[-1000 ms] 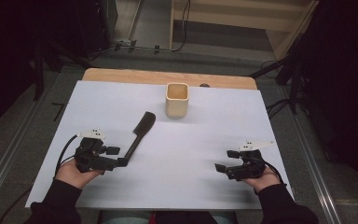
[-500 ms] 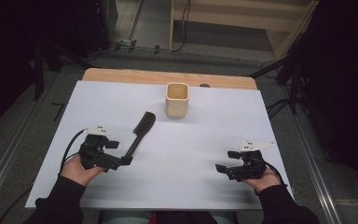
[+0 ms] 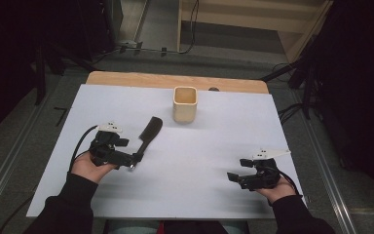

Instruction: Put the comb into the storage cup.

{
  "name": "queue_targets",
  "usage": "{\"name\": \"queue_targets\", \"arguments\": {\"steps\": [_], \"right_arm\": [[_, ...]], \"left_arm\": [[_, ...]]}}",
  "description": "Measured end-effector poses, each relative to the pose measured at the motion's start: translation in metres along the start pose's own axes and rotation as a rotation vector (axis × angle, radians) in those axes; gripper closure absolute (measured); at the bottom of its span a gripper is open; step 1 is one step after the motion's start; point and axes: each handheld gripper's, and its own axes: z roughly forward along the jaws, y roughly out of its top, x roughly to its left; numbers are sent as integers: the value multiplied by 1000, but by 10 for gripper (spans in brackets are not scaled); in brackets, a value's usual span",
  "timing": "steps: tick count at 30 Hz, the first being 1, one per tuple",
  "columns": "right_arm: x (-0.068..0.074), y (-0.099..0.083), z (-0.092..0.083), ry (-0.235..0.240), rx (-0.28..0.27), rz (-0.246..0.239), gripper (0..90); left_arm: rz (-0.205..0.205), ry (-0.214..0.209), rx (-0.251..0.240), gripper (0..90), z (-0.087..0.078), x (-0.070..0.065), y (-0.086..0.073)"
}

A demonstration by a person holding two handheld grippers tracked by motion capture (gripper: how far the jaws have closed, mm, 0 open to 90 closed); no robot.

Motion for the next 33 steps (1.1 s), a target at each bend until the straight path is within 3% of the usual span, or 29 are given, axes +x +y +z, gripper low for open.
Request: {"name": "queue_targets", "arguments": {"steps": [16, 33], "right_arm": [[0, -2, -2, -5, 1, 1, 179], [0, -2, -2, -9, 3, -3, 179]], "left_arm": [[-28, 70, -6, 146, 16, 7, 14], [-42, 79, 1, 152, 22, 10, 9]]}}
